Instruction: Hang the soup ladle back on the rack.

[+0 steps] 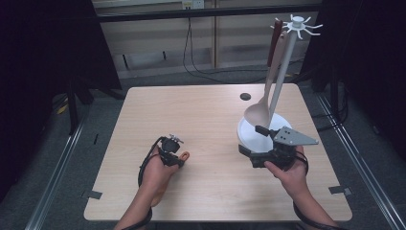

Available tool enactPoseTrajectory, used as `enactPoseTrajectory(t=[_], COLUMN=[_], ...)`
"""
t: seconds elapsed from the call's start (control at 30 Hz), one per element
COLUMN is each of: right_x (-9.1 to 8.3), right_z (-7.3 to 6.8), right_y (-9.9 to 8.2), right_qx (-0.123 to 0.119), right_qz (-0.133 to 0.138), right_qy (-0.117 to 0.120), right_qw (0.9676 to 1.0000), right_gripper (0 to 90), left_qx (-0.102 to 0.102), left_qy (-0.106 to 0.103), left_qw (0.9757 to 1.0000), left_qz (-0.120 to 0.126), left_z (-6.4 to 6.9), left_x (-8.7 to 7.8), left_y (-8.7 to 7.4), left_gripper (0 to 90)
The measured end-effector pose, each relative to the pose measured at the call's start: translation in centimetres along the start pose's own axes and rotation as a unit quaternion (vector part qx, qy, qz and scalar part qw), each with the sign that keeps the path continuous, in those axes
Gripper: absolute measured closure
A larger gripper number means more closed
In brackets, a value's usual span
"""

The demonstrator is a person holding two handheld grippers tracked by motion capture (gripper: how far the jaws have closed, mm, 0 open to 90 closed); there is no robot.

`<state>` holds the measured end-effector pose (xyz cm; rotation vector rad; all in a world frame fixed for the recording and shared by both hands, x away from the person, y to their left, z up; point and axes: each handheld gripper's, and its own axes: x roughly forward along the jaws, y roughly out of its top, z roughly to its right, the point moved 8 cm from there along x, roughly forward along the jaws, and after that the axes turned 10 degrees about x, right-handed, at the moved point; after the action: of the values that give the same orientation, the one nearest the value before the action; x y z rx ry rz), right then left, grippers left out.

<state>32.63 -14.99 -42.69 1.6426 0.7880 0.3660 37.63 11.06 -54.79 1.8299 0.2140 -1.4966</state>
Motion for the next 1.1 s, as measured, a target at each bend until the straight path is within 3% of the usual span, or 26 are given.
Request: enactPoseTrajectory(t=[0.17,0.27,0.33,0.4,0.47,0.53,0.63,0.67,0.73,0.8,0.9,0.93,0.97,1.0,1.07,1.1], right_x=[0.2,0.4,0.5,0.7,1.0,1.3,1.6,1.8,2.2,2.7,3.4,3.7,3.9,4.2,4.8,5.2], right_z=[0.1,-0.2,-0.5,-0.8,-1.2,-1.7,-2.9,-3.3,-3.9,-4.4,-5.0,-5.2,-5.5,-5.8,-6.5,-6.9], right_y=[-0.2,-0.2,-0.2,-0.5,-0.7,-0.6,-0.5,-0.7,-0.9,-1.3,-1.7,-1.8,-1.9,-2.0,-2.4,-2.6], right_qx=[0.002,0.002,-0.001,0.000,-0.004,-0.009,-0.029,-0.031,-0.035,-0.029,-0.025,-0.026,-0.026,-0.026,-0.025,-0.025], right_qz=[-0.003,-0.003,-0.001,-0.003,-0.008,-0.007,0.001,-0.004,-0.007,-0.013,-0.020,-0.021,-0.025,-0.026,-0.032,-0.037], right_qy=[-0.001,0.001,0.005,0.008,0.015,0.020,0.028,0.030,0.042,0.046,0.056,0.056,0.056,0.061,0.071,0.075], right_qw=[1.0000,1.0000,1.0000,1.0000,0.9998,0.9997,0.9992,0.9991,0.9985,0.9984,0.9979,0.9978,0.9978,0.9974,0.9966,0.9962], right_gripper=[9.8,9.9,10.0,10.2,10.3,10.4,11.4,11.5,11.4,11.5,11.7,11.9,12.0,12.6,13.5,15.0], left_qx=[-0.002,-0.006,-0.014,-0.008,-0.007,-0.001,-0.002,-0.007,-0.017,-0.014,-0.012,-0.018,-0.020,-0.020,-0.015,-0.014], left_qy=[-0.005,-0.013,-0.020,-0.026,-0.035,-0.060,-0.083,-0.085,-0.090,-0.087,-0.086,-0.095,-0.105,-0.107,-0.104,-0.104], left_qw=[0.9999,0.9985,0.9949,0.9904,0.9831,0.9712,0.9562,0.9535,0.9452,0.9418,0.9347,0.9283,0.9200,0.9157,0.9121,0.9119], left_qz=[0.015,0.052,0.098,0.135,0.179,0.230,0.280,0.289,0.313,0.324,0.345,0.359,0.377,0.387,0.396,0.397], left_z=[0.4,0.8,1.4,2.1,2.7,3.5,4.2,4.3,4.3,4.4,4.6,4.7,4.8,4.9,5.1,5.2], left_x=[-0.1,-1.0,-2.2,-3.6,-4.7,-5.6,-6.2,-6.3,-6.8,-7.4,-8.3,-8.8,-9.2,-9.5,-9.9,-10.0], left_y=[-0.1,0.1,0.8,1.6,2.3,3.0,3.6,3.7,4.1,4.5,5.1,5.4,5.6,5.7,5.9,6.0], left_gripper=[65.8,65.9,65.9,65.9,65.9,65.9,65.9,65.9,65.9,65.9,65.9,65.9,65.9,65.9,65.8,65.8])
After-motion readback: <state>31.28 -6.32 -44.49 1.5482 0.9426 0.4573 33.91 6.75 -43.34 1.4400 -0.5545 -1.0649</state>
